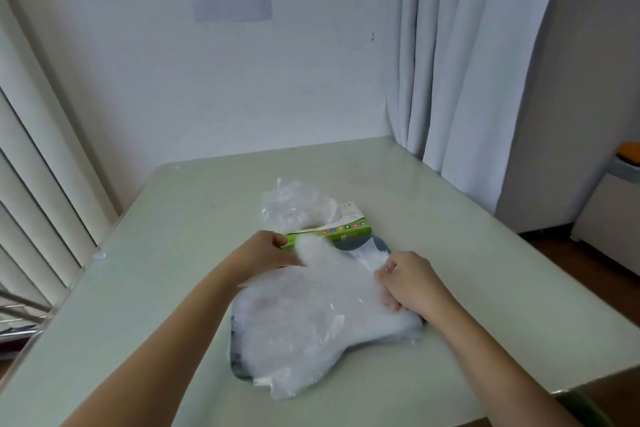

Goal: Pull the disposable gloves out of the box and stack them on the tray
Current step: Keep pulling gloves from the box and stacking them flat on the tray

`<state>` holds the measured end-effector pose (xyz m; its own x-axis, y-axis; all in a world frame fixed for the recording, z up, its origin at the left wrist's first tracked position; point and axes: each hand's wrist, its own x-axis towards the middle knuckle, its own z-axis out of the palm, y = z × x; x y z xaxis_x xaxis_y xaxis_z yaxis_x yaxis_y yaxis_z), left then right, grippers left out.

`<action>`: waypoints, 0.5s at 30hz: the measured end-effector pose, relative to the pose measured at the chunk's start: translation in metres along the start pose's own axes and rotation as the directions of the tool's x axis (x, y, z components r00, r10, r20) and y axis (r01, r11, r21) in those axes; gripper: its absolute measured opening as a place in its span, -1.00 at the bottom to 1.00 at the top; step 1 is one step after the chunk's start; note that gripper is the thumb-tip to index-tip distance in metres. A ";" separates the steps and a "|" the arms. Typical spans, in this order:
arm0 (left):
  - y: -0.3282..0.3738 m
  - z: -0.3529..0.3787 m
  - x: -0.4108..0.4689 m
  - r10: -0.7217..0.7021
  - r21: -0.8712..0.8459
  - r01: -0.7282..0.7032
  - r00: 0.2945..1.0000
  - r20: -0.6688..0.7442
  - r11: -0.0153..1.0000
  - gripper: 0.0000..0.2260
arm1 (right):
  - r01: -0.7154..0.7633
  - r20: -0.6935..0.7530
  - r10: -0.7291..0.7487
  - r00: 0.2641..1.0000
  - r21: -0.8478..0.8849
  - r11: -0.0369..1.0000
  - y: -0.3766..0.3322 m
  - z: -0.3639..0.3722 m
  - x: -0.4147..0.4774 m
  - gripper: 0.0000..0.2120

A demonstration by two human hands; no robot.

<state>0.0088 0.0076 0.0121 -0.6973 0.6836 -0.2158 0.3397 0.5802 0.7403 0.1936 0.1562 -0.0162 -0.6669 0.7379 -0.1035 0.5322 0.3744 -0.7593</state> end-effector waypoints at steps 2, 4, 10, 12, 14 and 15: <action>-0.005 -0.002 0.001 -0.005 0.100 0.013 0.997 -0.075 0.995 -0.78 | 0.007 0.007 -0.006 1.000 -0.041 0.999 0.003 0.006 0.001 -0.85; -0.007 -0.007 -0.001 -0.010 0.281 0.043 0.993 -0.119 0.959 -0.77 | 0.010 0.005 -0.010 1.000 -0.070 0.997 0.005 0.008 0.004 -0.86; 0.021 -0.012 -0.022 0.414 0.543 -0.248 0.886 -0.208 0.802 -0.69 | -0.004 0.027 0.005 1.000 -0.025 1.000 0.008 0.008 0.009 -0.85; 0.038 -0.011 -0.030 0.500 0.454 -0.416 0.862 -0.078 0.788 -0.78 | -0.022 0.045 0.022 0.999 0.006 1.000 0.008 0.006 0.010 -0.84; 0.050 -0.004 -0.032 0.500 0.420 -0.498 0.858 0.113 0.759 -0.83 | -0.029 0.061 0.028 0.998 0.015 0.999 0.008 0.005 0.010 -0.83; 0.054 0.000 -0.029 0.456 0.444 -0.498 0.866 0.207 0.745 -0.82 | -0.025 0.069 0.024 0.997 0.006 1.000 0.008 0.005 0.011 -0.83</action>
<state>0.0478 0.0189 0.0580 -0.3183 0.9478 0.0191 0.8806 0.2881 0.3762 0.1885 0.1644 -0.0265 -0.6880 0.7065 -0.1659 0.5454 0.3527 -0.7604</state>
